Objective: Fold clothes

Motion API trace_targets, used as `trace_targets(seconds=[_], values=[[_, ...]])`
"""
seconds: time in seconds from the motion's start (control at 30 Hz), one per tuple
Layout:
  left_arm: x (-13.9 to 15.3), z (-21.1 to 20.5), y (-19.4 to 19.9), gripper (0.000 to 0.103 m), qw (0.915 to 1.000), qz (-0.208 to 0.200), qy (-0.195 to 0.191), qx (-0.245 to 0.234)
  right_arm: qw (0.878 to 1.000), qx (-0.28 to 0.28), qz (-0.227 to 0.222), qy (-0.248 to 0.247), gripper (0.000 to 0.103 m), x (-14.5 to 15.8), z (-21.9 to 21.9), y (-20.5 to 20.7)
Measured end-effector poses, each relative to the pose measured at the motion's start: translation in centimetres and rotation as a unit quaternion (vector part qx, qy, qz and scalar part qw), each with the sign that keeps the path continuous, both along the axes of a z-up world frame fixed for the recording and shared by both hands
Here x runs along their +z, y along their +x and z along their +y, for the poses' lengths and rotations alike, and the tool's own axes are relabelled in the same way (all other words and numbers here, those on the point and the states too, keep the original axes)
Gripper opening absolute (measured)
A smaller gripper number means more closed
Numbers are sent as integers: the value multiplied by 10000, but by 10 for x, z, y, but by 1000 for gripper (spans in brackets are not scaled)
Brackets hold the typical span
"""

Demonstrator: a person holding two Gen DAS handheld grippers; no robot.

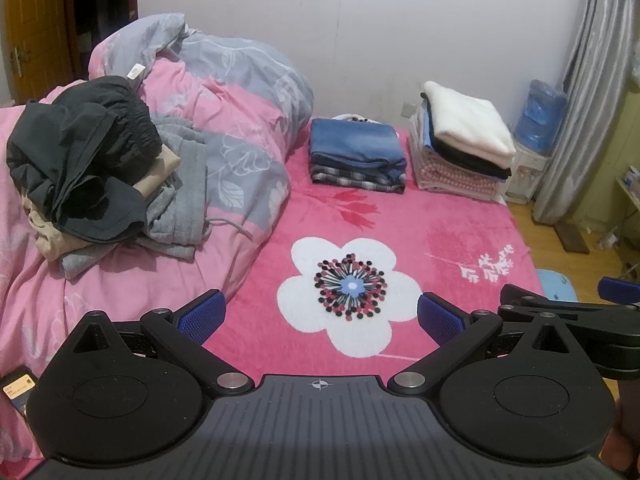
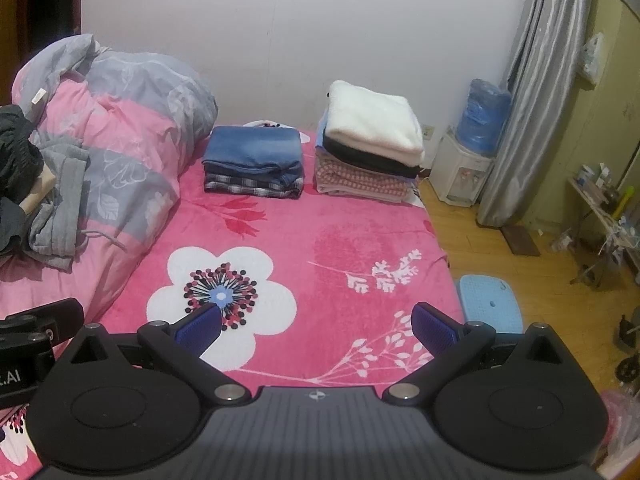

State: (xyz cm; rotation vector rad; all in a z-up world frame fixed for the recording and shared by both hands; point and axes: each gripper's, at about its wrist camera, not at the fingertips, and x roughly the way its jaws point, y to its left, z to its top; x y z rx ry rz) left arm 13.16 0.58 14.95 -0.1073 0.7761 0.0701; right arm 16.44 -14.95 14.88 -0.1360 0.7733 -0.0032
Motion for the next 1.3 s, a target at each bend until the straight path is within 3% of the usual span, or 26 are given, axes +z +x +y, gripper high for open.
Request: trace_targets(seconds=[1.3], values=[[-1, -7, 3, 103, 10000, 39, 66, -50, 9998, -133, 81, 101, 103, -5, -9, 3]])
